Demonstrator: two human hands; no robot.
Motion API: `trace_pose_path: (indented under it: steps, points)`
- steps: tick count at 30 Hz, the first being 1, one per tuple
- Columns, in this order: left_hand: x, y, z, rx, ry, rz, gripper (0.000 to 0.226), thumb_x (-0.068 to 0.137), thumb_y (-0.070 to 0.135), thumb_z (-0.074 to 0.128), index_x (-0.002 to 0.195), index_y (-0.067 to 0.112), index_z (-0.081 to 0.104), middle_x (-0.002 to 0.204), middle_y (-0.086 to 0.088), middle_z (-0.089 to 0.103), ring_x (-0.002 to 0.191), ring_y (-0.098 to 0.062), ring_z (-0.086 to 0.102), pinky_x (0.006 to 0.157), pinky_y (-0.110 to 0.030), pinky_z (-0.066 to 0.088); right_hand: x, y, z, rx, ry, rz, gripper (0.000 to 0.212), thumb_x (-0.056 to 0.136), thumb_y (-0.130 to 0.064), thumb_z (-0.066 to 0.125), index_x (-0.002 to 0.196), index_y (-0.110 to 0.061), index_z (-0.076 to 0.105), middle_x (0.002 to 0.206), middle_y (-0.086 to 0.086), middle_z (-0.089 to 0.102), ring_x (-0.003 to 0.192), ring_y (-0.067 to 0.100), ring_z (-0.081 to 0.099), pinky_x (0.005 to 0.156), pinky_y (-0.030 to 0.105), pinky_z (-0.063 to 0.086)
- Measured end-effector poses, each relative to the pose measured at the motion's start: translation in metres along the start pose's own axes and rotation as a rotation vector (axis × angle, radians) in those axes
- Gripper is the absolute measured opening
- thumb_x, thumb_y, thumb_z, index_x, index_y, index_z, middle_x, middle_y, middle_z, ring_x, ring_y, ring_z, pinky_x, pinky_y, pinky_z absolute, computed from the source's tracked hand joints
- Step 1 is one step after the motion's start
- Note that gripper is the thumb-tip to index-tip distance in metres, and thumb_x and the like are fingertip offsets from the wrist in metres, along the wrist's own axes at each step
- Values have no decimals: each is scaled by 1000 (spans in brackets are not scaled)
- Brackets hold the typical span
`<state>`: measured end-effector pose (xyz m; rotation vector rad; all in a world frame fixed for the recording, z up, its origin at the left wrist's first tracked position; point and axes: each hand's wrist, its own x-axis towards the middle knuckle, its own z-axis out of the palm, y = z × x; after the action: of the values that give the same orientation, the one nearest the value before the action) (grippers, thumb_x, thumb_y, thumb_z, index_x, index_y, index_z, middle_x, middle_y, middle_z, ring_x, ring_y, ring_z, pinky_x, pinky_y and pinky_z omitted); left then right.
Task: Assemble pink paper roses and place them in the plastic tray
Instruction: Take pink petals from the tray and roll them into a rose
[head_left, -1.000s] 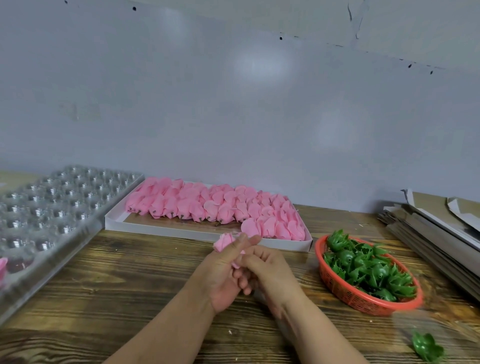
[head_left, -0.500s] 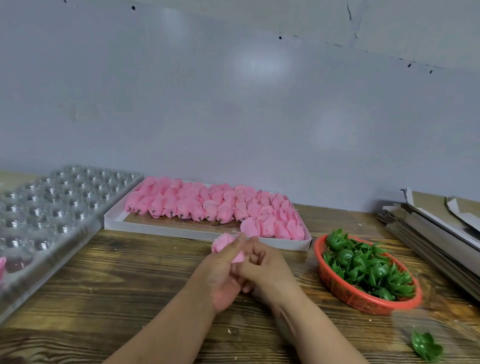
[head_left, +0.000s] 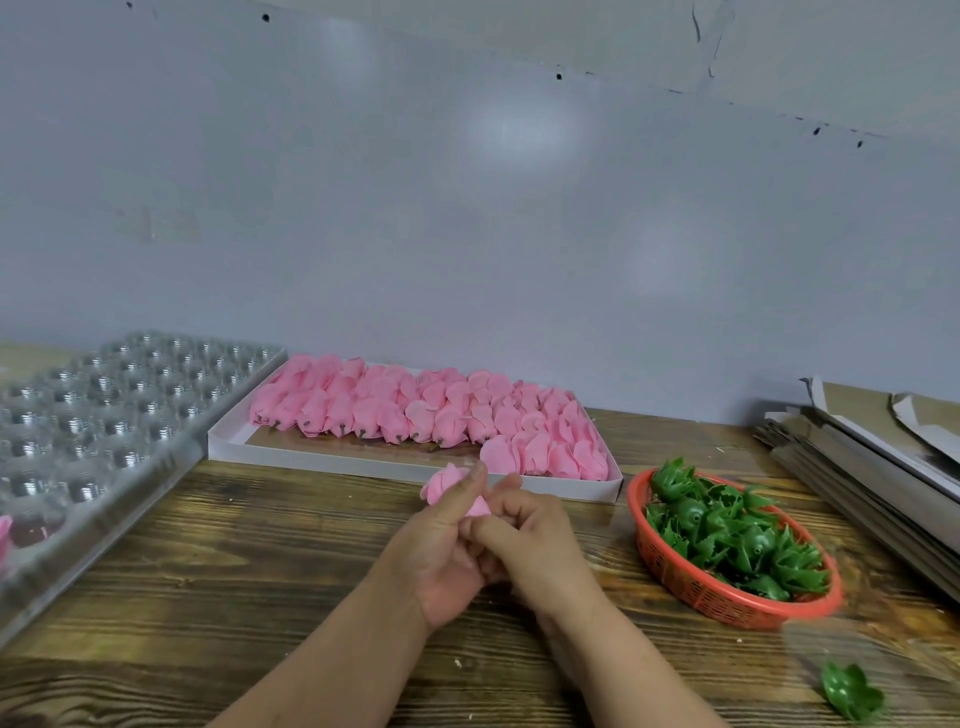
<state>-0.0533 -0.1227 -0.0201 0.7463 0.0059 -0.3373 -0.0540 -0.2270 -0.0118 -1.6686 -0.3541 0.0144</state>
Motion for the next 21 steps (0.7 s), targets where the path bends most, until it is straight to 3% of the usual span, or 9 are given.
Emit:
trace_pose_path:
  steps: [2,5,8,11,14,19,21]
  points:
    - [0,0,-1,36,-9,11,32,71,45,62,62,18,76,85,0,71,54,-13,58,53,-26,41,0,-1,0,36,-30,33,30,80,0,64,53,-9,57,48,9,54,37,10,45,40,18,35]
    - [1,0,-1,10,28,-4,42,72,53,60,75,13,73,91,-3,70,47,-16,52,42,-25,35,0,-3,-5,19,-82,51,28,79,-3,68,55,-11,57,50,9,56,39,12,46,40,20,37]
    - [2,2,0,-66,54,-14,48,72,57,56,90,12,57,95,-8,73,60,-23,66,52,-28,42,0,-4,-11,-9,-114,18,24,77,1,70,61,-14,59,49,2,55,44,10,50,44,20,42]
    - [4,2,-2,-114,65,-36,56,72,58,55,93,6,61,95,-20,71,81,-29,72,73,-39,52,0,-2,-11,85,-76,-17,17,72,5,72,72,-5,58,50,2,57,47,12,53,48,23,45]
    - [4,3,-1,-165,77,-10,50,87,56,49,85,6,59,90,-21,71,81,-30,72,71,-41,56,2,1,-5,104,-33,-70,22,63,-2,74,69,-10,54,54,-5,56,51,10,47,57,25,42]
    - [4,4,3,-216,132,73,55,92,50,49,67,5,68,74,-14,70,63,-25,72,51,-35,58,-1,3,3,-276,41,-222,24,64,-14,75,74,-18,54,69,1,63,61,9,54,61,35,48]
    - [4,5,4,-221,167,79,48,95,48,47,80,6,63,75,-10,71,61,-22,71,49,-33,57,-3,3,4,-464,48,-319,23,70,-15,72,76,-25,53,70,-6,63,63,5,56,62,31,48]
